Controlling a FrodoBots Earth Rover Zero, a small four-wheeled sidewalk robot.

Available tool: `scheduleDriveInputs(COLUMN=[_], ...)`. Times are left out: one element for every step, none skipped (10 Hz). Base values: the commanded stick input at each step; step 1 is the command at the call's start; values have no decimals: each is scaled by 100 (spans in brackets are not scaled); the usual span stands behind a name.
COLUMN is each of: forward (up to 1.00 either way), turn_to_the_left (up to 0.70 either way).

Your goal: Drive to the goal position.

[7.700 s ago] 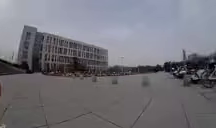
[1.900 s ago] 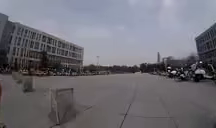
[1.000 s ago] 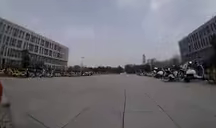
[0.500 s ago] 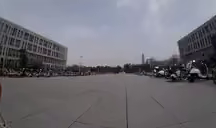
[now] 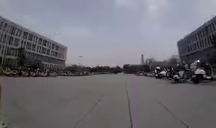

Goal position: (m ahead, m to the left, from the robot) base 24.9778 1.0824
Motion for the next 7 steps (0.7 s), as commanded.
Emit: scheduleDriveInputs(forward=[85, 85, 85, 85, 85, 70, 70], turn_to_the_left=[0, 0, 0, 0, 0, 0, 0])
